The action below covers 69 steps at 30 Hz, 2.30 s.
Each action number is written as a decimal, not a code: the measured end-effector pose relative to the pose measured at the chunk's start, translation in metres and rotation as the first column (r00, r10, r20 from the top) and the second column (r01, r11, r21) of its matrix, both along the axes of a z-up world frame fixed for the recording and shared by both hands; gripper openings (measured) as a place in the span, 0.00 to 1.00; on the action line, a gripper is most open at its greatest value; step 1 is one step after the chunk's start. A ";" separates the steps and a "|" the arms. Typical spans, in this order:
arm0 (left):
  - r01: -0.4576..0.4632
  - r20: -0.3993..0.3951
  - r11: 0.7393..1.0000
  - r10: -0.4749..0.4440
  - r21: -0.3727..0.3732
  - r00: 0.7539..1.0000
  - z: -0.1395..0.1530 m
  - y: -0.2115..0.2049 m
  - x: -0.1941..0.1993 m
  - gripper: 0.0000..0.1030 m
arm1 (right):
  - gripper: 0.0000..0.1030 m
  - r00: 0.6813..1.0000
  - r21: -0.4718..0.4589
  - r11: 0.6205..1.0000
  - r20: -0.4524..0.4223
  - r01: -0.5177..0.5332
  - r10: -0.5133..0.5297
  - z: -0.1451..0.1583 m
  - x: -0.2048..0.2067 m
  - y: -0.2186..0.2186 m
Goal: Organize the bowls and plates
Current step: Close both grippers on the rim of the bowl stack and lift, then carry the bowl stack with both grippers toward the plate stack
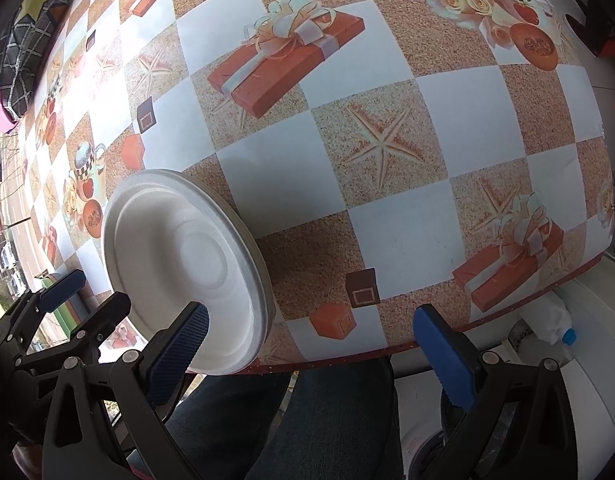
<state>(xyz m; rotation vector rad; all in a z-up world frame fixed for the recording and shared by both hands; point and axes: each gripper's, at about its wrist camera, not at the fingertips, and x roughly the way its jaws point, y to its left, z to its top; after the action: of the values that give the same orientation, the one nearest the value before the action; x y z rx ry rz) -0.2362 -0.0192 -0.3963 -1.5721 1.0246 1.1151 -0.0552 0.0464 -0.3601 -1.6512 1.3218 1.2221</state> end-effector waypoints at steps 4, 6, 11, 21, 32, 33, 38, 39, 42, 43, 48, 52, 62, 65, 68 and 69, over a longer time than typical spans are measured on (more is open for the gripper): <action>0.001 -0.003 1.000 -0.001 -0.004 1.000 -0.009 0.000 0.003 0.77 | 1.00 0.998 0.006 0.999 0.028 -0.051 0.051 -0.007 -0.007 -0.005; -0.004 -0.010 1.000 0.004 -0.007 1.000 -0.015 -0.003 0.004 0.77 | 1.00 0.996 0.009 0.997 0.045 -0.072 0.072 -0.013 -0.010 -0.008; -0.017 -0.038 1.000 0.017 -0.001 0.999 -0.024 -0.002 0.007 0.77 | 1.00 0.994 0.027 0.996 0.064 -0.089 0.087 -0.023 -0.010 -0.005; -0.048 -0.047 0.999 0.049 0.013 0.998 -0.044 -0.005 0.023 0.77 | 1.00 0.983 0.057 0.982 0.043 -0.179 0.177 -0.044 -0.023 -0.003; -0.010 -0.059 1.000 0.011 0.010 0.998 -0.070 -0.020 0.044 1.00 | 1.00 0.981 0.031 0.983 0.071 -0.181 0.178 -0.053 -0.037 0.006; -0.008 -0.058 1.000 0.009 0.013 0.998 -0.070 -0.020 0.045 1.00 | 1.00 0.981 0.025 0.983 0.072 -0.182 0.180 -0.055 -0.039 0.007; -0.007 -0.059 1.000 0.008 0.013 0.998 -0.069 -0.019 0.048 1.00 | 1.00 0.981 0.023 0.983 0.073 -0.184 0.182 -0.060 -0.046 0.014; -0.008 -0.058 1.000 0.009 0.011 0.998 -0.069 -0.019 0.048 1.00 | 1.00 0.981 0.027 0.983 0.072 -0.184 0.181 -0.060 -0.046 0.015; -0.007 -0.052 1.000 0.007 -0.013 0.999 -0.070 -0.005 0.043 1.00 | 1.00 0.981 0.035 0.982 0.069 -0.184 0.181 -0.060 -0.043 0.014; -0.009 -0.049 1.000 0.007 -0.026 0.999 -0.072 0.000 0.042 1.00 | 1.00 0.981 0.038 0.982 0.069 -0.185 0.182 -0.059 -0.043 0.013; -0.068 -0.050 0.997 0.066 -0.047 0.997 -0.076 0.004 0.039 0.98 | 1.00 0.980 0.021 0.982 0.073 -0.190 0.188 -0.059 -0.046 0.013; -0.010 -0.043 1.000 0.009 -0.011 0.999 -0.064 0.009 0.051 0.81 | 0.94 0.975 0.024 0.977 0.073 -0.211 0.209 -0.057 -0.052 0.009; 0.038 0.012 0.999 -0.039 0.038 0.999 -0.050 0.010 0.068 0.37 | 0.30 0.981 -0.001 0.981 -0.019 -0.194 0.194 -0.043 -0.081 -0.007; 0.049 0.004 0.998 -0.049 0.039 0.999 -0.050 0.001 0.067 0.37 | 0.30 0.978 -0.019 0.978 -0.016 -0.209 0.209 -0.044 -0.087 -0.015; 0.045 0.009 0.999 -0.046 0.027 0.999 -0.051 -0.009 0.063 0.37 | 0.30 0.973 -0.042 0.972 -0.010 -0.230 0.230 -0.047 -0.096 -0.025; 0.044 0.010 0.999 -0.044 0.025 0.999 -0.053 -0.012 0.060 0.37 | 0.30 0.972 -0.049 0.970 -0.008 -0.236 0.236 -0.048 -0.100 -0.027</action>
<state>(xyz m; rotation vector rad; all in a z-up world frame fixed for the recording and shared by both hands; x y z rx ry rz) -0.1762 -0.0308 -0.4496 -1.5276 1.0298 1.0841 -0.1555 0.0192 -0.4078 -1.8860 1.1902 1.3362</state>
